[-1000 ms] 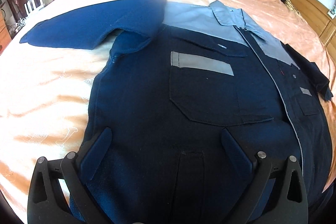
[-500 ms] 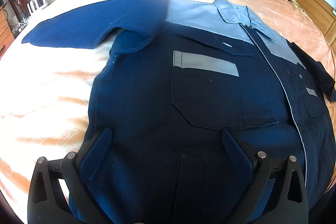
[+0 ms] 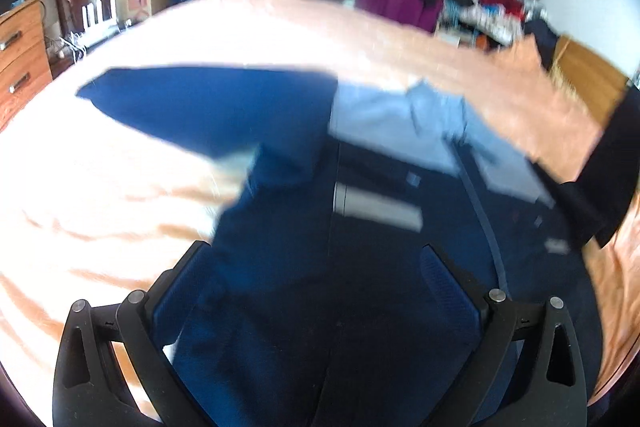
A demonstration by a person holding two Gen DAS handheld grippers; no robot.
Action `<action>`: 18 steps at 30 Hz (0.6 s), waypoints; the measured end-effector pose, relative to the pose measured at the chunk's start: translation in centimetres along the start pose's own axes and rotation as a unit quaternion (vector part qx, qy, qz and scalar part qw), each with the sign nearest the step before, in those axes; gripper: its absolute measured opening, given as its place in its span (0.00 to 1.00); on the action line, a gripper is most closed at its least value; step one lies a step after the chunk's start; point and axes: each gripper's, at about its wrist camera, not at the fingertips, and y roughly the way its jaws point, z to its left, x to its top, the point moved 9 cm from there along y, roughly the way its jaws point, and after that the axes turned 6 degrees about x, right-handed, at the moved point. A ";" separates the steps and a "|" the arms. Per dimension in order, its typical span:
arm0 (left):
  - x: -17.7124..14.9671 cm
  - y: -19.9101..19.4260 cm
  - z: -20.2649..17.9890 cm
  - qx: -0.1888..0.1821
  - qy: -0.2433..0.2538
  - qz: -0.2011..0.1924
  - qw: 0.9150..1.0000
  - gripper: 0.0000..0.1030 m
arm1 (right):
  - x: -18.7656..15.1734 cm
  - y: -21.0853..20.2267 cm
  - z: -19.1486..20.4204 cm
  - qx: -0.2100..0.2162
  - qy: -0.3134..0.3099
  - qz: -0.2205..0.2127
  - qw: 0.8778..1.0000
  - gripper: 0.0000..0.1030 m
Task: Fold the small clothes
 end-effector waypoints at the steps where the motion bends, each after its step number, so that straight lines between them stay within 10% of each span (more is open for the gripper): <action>1: 0.4 -0.7 0.2 -0.003 -0.005 -0.008 1.000 1.00 | -1.1 2.9 1.7 0.013 -0.007 0.014 1.000 0.08; 8: 2.9 -6.0 4.4 0.010 -0.013 -0.051 0.999 1.00 | -17.7 21.1 7.8 0.041 0.005 0.188 0.981 0.32; 13: 1.7 -6.5 8.4 0.027 -0.038 -0.044 0.998 1.00 | -20.7 17.3 4.9 0.016 0.005 0.199 0.980 0.36; 18: -0.2 -5.6 12.2 0.040 -0.082 -0.030 0.995 1.00 | -18.6 10.0 -8.1 -0.147 -0.012 0.196 0.970 0.37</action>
